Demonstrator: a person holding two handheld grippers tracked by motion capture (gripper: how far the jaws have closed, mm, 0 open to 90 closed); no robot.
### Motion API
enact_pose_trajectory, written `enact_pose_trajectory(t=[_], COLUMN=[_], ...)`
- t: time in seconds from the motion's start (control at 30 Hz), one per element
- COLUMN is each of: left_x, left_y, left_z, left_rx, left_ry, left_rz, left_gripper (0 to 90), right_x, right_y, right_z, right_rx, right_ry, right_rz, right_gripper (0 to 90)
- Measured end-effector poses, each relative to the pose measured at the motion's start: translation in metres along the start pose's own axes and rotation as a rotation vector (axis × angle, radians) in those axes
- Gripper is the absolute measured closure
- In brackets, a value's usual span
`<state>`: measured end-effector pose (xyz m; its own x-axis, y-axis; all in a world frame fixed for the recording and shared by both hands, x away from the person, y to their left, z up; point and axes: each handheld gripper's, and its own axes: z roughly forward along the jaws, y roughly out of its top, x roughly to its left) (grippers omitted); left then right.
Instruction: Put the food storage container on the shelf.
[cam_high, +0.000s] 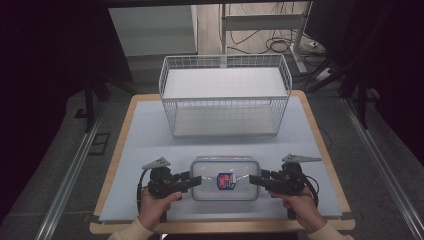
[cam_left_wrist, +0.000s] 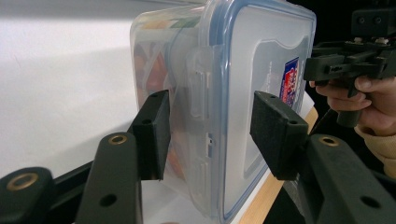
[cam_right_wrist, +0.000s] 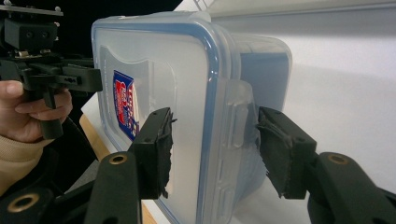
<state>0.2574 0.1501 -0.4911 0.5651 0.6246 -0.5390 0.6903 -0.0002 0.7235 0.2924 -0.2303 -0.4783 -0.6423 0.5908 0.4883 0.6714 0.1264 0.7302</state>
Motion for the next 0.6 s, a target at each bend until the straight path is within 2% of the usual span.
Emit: enact_pose_trajectory(t=[0.6], left_x=[-0.007], left_y=[0.021], left_z=[-0.006], left_rx=[-0.033], left_ry=[0.007], left_rz=[0.037], left_gripper=[48.8], right_x=[0.006], right_y=[0.021], right_z=[-0.007], right_rx=[-0.039], right_ry=[-0.003], right_rz=[-0.047], right_gripper=[46.7])
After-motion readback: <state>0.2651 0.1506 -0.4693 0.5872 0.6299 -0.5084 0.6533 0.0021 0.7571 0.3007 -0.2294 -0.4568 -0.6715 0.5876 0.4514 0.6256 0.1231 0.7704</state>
